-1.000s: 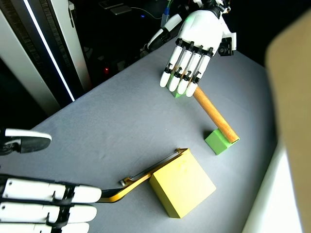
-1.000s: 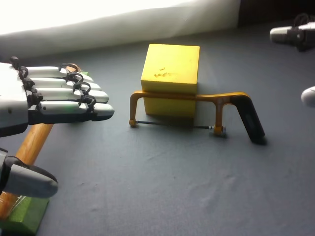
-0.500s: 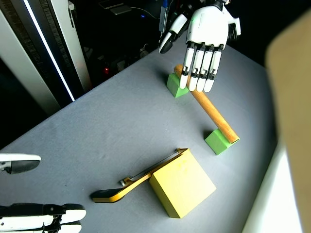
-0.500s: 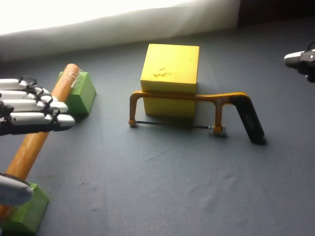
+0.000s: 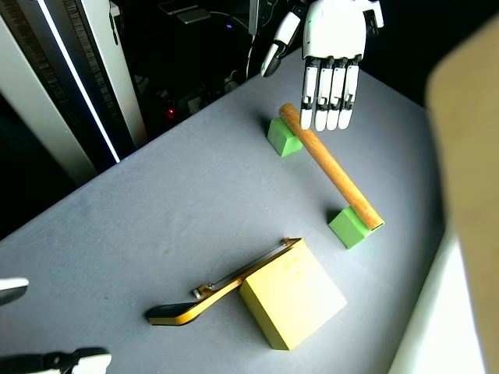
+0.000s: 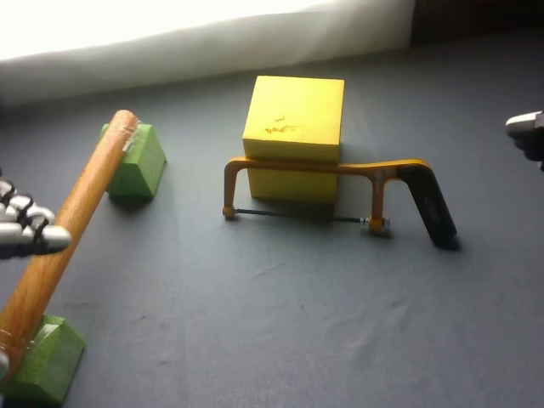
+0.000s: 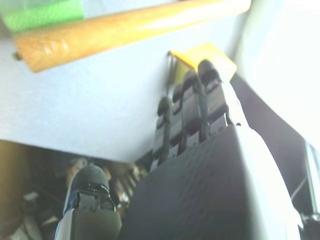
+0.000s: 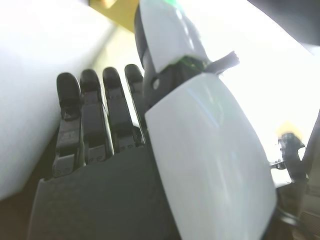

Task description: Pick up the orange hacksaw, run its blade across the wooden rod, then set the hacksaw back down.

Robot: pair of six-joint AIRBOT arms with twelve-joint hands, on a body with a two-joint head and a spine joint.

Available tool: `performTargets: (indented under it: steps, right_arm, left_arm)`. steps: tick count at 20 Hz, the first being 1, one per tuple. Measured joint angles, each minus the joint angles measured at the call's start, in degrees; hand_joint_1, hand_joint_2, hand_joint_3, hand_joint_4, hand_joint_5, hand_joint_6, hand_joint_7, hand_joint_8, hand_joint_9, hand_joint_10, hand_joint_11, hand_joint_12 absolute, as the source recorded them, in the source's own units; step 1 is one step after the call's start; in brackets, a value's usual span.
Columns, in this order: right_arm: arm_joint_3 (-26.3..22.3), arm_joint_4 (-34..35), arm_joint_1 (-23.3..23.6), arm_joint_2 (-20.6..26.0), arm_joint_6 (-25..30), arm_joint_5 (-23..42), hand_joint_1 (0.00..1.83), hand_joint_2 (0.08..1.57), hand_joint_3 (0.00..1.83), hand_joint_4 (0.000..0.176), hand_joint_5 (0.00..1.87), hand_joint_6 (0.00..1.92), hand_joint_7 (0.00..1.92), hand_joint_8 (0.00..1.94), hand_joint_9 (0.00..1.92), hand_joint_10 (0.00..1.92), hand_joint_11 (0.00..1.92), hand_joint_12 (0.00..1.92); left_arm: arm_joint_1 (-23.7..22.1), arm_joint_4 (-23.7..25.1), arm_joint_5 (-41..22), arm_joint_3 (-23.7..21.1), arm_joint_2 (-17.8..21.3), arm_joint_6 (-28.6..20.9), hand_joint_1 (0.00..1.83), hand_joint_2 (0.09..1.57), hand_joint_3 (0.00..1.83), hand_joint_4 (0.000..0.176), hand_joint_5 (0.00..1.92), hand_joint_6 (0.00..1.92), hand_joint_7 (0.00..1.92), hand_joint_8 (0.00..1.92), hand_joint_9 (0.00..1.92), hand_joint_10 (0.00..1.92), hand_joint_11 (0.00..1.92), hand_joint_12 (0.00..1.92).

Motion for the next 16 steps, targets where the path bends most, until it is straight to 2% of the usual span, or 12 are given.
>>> performTargets:
  steps: [2, 6, 8, 11, 13, 14, 16]
  right_arm:
    - [3.80, -0.04, -0.11, -2.54, 0.17, 1.66, 0.91, 1.15, 0.00, 0.000, 0.18, 0.00, 0.18, 0.00, 0.22, 0.00, 0.00, 0.76]
    - [8.09, -0.20, -0.68, -5.27, 0.90, 3.13, 0.90, 1.17, 0.01, 0.000, 0.19, 0.00, 0.18, 0.00, 0.23, 0.00, 0.00, 0.78]
    - [11.30, -0.28, -0.76, -8.44, 1.42, 3.98, 0.90, 1.15, 0.00, 0.000, 0.16, 0.00, 0.17, 0.00, 0.22, 0.00, 0.00, 0.74]
    - [14.25, -0.33, -0.76, -12.07, 2.75, 5.31, 0.85, 1.17, 0.01, 0.000, 0.17, 0.00, 0.18, 0.00, 0.22, 0.00, 0.00, 0.76]
    - [16.98, -0.52, -1.16, -14.29, 3.67, 6.01, 0.90, 1.15, 0.00, 0.000, 0.17, 0.00, 0.19, 0.00, 0.23, 0.00, 0.00, 0.77]
    - [17.57, -0.55, -1.14, -14.84, 3.80, 5.95, 0.93, 1.14, 0.00, 0.000, 0.17, 0.00, 0.18, 0.00, 0.23, 0.00, 0.00, 0.77]
    - [19.02, -0.17, -1.11, -16.61, 4.04, 5.55, 0.96, 1.12, 0.00, 0.000, 0.20, 0.01, 0.19, 0.00, 0.23, 0.00, 0.00, 0.78]
  left_arm:
    - [0.15, -0.15, 1.64, -1.03, 0.39, -0.81, 0.00, 1.14, 0.00, 0.000, 0.09, 0.00, 0.08, 0.00, 0.08, 0.00, 0.00, 0.27]
    - [0.61, -0.44, 3.39, -1.81, 1.09, -0.87, 0.00, 1.14, 0.00, 0.000, 0.12, 0.00, 0.12, 0.00, 0.12, 0.01, 0.00, 0.35]
    - [0.70, -0.33, 3.67, -1.92, 1.22, -0.87, 0.00, 1.14, 0.00, 0.000, 0.15, 0.01, 0.13, 0.00, 0.14, 0.01, 0.00, 0.41]
    - [0.72, 0.02, 3.93, -2.05, 1.22, -0.87, 0.00, 1.15, 0.00, 0.000, 0.16, 0.00, 0.12, 0.00, 0.13, 0.00, 0.00, 0.39]
    - [1.62, 0.11, 4.87, -2.54, 1.22, -0.87, 0.00, 1.14, 0.00, 0.000, 0.17, 0.00, 0.13, 0.00, 0.14, 0.01, 0.00, 0.46]
    - [1.88, 0.17, 5.25, -2.73, 1.20, -0.90, 0.00, 1.14, 0.00, 0.000, 0.15, 0.00, 0.11, 0.00, 0.12, 0.00, 0.00, 0.40]
    - [2.45, 0.28, 5.42, -3.23, 1.22, -0.90, 0.00, 1.15, 0.00, 0.000, 0.15, 0.01, 0.12, 0.00, 0.12, 0.00, 0.00, 0.45]
